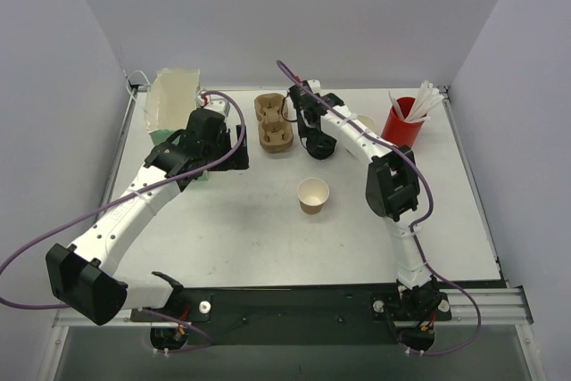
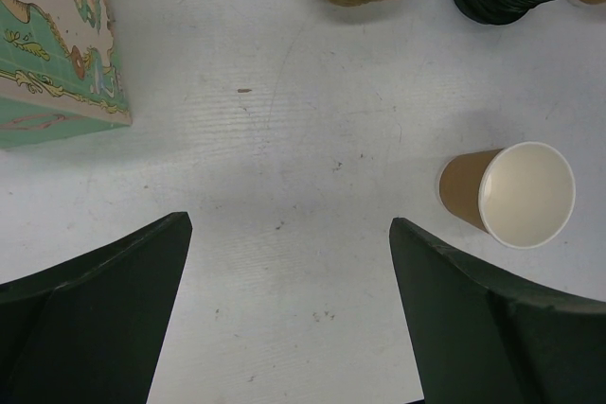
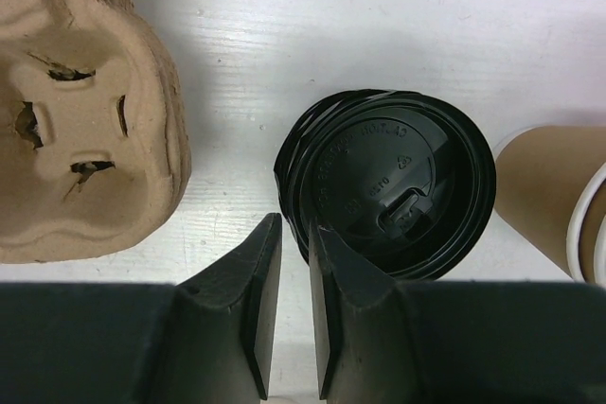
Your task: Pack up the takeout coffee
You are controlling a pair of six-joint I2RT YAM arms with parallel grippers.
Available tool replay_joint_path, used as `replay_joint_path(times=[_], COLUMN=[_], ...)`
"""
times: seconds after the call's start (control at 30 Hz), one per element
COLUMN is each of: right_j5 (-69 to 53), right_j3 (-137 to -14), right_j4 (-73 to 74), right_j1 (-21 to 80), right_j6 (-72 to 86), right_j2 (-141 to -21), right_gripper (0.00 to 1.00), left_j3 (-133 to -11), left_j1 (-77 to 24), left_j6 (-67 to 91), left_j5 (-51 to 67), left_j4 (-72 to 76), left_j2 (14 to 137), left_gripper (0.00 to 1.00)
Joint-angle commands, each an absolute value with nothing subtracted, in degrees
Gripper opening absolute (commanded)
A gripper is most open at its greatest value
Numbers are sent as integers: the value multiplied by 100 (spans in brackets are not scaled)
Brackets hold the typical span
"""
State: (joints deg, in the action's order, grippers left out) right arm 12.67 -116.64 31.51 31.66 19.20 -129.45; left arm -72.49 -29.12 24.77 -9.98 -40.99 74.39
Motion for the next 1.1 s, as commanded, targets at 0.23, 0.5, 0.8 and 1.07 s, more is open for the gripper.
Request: replay_joint_path(times=[0.23,0.5,0.8,1.07], right_j5=[1432,1529,1608,1907], right_j3=[-11900,-11883,-11856,-11856], right_j4=[3313,3305,3305,3349], right_j1=[3191,3190,3199,3217], right_j6=[1863,1855,1811,1705], right_j2=[-13069,-13061,-12990,-12867], right_gripper=[14,8,4,0], left_j3=[-7603,-7567,-7559,-7541], left_j1=[-2874,-2874,-2874,-2874], left_j6=[2426,2435,2435,2426], left_j5=[-923,-923,-914,-905], left_j4=[-4069,-4052,-4034,-4017], left_j2=[7471,7471,7488,7488], left_gripper=[97,97,97,97])
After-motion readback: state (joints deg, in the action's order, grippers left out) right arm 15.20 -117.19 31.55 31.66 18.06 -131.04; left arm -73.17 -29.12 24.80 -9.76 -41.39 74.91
